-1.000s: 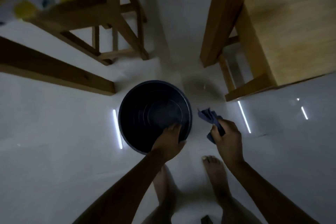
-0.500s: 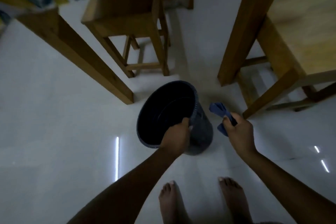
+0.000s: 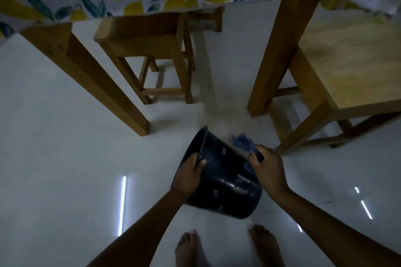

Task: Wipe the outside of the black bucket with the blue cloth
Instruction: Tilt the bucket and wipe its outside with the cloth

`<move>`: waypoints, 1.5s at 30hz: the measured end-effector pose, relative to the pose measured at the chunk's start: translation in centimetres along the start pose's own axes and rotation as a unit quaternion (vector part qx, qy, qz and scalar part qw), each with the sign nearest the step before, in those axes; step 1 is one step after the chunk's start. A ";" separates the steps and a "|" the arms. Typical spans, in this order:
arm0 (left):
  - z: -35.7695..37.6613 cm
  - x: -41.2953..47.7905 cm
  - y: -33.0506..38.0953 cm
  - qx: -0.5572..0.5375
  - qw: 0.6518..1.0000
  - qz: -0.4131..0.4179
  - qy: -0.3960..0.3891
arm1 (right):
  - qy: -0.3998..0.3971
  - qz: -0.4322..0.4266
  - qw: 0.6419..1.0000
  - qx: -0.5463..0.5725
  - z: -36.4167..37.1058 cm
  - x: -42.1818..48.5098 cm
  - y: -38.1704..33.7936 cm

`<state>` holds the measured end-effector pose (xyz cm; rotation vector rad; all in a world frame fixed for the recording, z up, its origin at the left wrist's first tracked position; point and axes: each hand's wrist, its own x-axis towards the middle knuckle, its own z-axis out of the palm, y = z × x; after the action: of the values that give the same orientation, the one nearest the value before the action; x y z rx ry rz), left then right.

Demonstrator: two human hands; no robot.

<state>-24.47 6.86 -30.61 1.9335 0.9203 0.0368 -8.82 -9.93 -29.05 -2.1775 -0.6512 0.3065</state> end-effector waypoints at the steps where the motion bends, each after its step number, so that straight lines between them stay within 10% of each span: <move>1: 0.1 0.4 -0.4 -0.011 1.000 -0.007 0.006 | -0.006 -0.004 1.000 -0.006 0.6 0.1 0.3; 13: 1.0 1.9 -5.1 -0.004 0.999 -0.009 0.044 | -0.197 -0.242 0.891 -0.328 9.2 -1.2 5.2; 21: 0.9 1.4 -5.4 -0.020 0.999 -0.015 0.048 | -0.180 -0.056 0.958 -0.217 9.6 2.4 6.0; 29: 1.1 0.1 -6.8 -0.016 0.998 -0.007 0.064 | -0.207 -0.143 0.928 -0.273 11.7 0.1 2.5; 34: 0.9 0.3 -6.4 -0.025 0.998 -0.021 0.048 | -0.185 -0.014 0.966 -0.183 9.6 3.1 5.8; 41: 1.1 0.6 -6.6 -0.041 0.998 -0.026 0.051 | -0.206 -0.168 0.918 -0.295 10.5 -1.5 3.4; 45: 0.9 1.8 -5.3 -0.034 0.998 -0.026 0.041 | -0.180 -0.042 0.962 -0.201 10.2 3.7 5.6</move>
<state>-25.96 8.63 -35.83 1.8555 1.0120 0.1162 -8.12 -4.22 -39.79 -2.4934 -1.0837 0.5742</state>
